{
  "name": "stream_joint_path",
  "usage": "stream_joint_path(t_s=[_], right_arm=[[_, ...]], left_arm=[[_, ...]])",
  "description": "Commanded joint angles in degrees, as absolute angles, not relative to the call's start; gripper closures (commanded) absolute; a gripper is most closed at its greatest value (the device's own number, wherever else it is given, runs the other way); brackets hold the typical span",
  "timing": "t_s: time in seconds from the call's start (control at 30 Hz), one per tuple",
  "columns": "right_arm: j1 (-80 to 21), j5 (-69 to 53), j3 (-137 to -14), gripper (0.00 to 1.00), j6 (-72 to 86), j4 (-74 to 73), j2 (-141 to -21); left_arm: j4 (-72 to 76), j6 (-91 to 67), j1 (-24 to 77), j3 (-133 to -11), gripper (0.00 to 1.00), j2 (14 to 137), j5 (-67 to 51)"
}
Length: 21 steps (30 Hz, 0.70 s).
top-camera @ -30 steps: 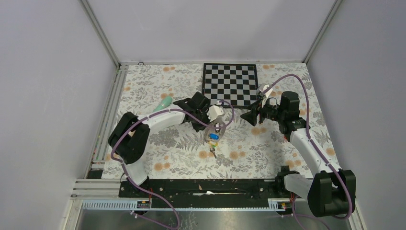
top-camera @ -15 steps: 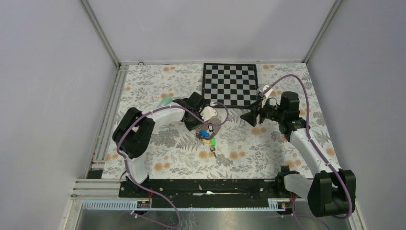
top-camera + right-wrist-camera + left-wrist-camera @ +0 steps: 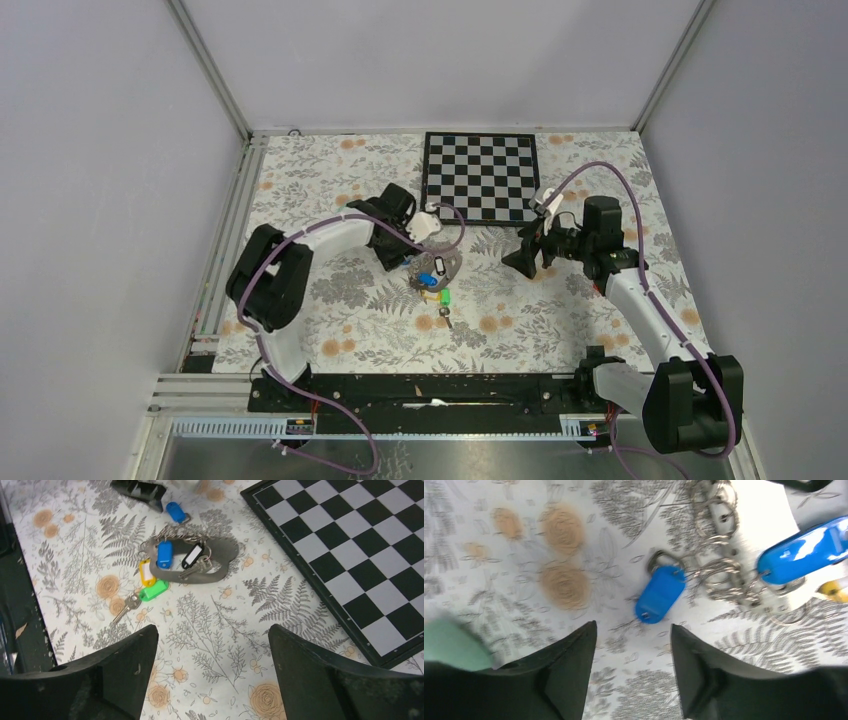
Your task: Put the keys on the keyring
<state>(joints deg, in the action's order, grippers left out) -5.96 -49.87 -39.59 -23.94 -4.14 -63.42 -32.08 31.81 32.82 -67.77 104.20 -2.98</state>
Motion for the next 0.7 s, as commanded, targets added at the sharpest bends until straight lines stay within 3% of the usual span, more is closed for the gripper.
stream_joint_path(t_s=[0.0, 0.17, 0.3, 0.67], right_arm=[[-5.8, -54.6, -42.1, 0.06, -31.0, -10.8, -61.6], [-6.8, -57.6, -43.0, 0.01, -28.4, -11.5, -62.7], [-16.3, -48.2, -45.6, 0.01, -31.6, -15.2, -65.6], [-26.2, -39.1, -46.5, 0.00, -28.6, 1.0, -75.2]], left_arm=[[-30.5, 32.5, 29.9, -67.6, 0.33, 97.9, -4.2], [-26.5, 32.7, 27.3, -65.4, 0.26, 91.7, -9.8], [-23.5, 32.1, 24.1, -63.1, 0.23, 86.0, -17.2], [-24.5, 29.0, 19.4, -63.8, 0.14, 85.6, -33.2]])
